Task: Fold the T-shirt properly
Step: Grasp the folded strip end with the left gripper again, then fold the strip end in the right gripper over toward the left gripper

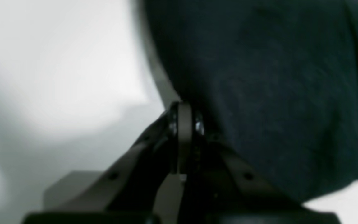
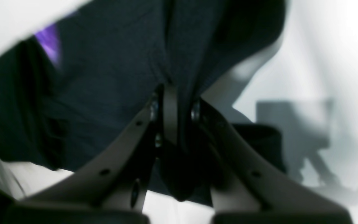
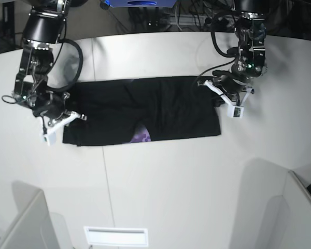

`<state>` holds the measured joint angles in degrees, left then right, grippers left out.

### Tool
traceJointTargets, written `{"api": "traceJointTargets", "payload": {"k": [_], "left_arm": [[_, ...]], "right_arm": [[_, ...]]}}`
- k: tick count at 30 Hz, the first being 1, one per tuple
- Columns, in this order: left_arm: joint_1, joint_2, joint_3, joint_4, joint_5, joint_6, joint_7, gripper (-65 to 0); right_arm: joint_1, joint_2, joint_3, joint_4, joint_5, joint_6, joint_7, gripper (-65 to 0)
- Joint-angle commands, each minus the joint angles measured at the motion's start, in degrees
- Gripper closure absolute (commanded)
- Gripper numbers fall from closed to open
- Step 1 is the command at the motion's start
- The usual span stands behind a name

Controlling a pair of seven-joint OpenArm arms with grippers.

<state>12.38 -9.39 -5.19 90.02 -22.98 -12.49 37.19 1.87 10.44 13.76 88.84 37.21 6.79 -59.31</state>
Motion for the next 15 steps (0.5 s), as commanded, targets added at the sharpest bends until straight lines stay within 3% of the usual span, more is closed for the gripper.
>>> {"api": "traceJointTargets", "payload": {"k": [1, 9, 12, 15], "left_arm": [[0.32, -0.06, 0.66, 0.05, 0.61, -0.21, 3.12, 0.0], [-2.23, -0.06, 1.72, 0.14, 0.61, -0.21, 3.38, 0.0], [-3.46, -0.24, 4.44, -0.30, 0.61, -0.12, 3.38, 0.0], [-3.46, -0.24, 5.94, 0.40, 0.70, -0.04, 3.38, 0.0]], "right_arm": [[1.08, 0.24, -1.93, 2.37, 1.78, -0.76, 0.19, 0.0], [1.16, 1.56, -13.80, 14.06, 1.87, -12.28, 0.10, 0.0], [1.43, 1.21, -17.67, 16.17, 2.13, -14.92, 0.10, 0.0], [1.60, 0.95, -20.57, 17.67, 2.22, -15.53, 0.28, 0.0]]}}
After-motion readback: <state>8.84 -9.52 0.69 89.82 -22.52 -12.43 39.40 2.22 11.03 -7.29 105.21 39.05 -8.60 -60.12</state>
